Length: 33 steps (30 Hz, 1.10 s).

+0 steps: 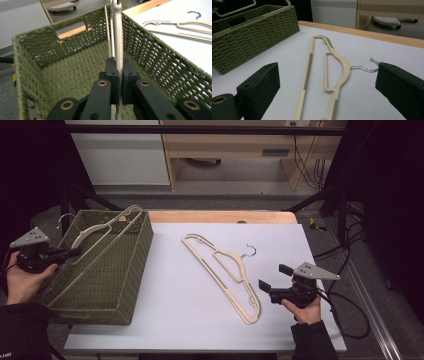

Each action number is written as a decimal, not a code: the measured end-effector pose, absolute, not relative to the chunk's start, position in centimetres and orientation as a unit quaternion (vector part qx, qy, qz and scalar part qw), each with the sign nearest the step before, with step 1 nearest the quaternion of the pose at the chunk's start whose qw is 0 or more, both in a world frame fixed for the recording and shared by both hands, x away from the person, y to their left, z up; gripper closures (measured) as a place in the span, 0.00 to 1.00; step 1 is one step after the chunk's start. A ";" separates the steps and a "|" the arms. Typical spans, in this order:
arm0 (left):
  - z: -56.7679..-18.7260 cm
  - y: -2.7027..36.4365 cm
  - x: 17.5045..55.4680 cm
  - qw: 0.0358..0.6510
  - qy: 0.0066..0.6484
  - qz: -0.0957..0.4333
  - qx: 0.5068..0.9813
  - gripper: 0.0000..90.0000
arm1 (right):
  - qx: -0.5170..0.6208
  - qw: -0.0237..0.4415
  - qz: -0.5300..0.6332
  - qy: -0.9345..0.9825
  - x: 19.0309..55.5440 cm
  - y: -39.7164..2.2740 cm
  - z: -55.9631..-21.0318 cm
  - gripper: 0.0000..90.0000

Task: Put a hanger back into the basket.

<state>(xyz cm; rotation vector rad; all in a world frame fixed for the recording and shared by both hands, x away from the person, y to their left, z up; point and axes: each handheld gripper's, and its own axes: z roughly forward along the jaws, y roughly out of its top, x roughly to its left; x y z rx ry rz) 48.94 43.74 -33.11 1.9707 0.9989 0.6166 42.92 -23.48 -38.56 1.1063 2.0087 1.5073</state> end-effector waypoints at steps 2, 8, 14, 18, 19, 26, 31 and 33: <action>-34.0 43.6 48.6 0.403 0.398 0.242 0.788 0.96 | 0.395 0.197 0.538 0.718 42.9 -23.5 -38.6 0.07; -36.0 42.1 48.7 0.392 0.399 0.237 0.794 0.96 | 0.397 0.193 0.538 0.718 43.0 -23.3 -38.7 0.07; -38.0 40.8 49.0 0.385 0.410 0.233 0.793 0.95 | 0.394 0.192 0.545 0.715 42.9 -23.4 -38.6 0.07; -39.1 39.9 49.2 0.370 0.420 0.216 0.800 0.92 | 0.397 0.193 0.549 0.709 42.8 -23.4 -38.5 0.07; -39.2 39.9 49.1 0.368 0.421 0.214 0.801 0.91 | 0.397 0.195 0.550 0.708 42.8 -23.4 -38.5 0.07; -39.4 39.3 48.9 0.351 0.415 0.197 0.816 0.81 | 0.396 0.197 0.556 0.703 42.8 -23.4 -38.5 0.07; -39.2 38.9 48.8 0.351 0.412 0.198 0.818 0.74 | 0.395 0.185 0.553 0.710 42.9 -23.3 -38.6 0.09; -39.0 38.8 48.7 0.355 0.412 0.203 0.814 0.70 | 0.393 0.183 0.553 0.711 42.9 -23.2 -38.6 0.09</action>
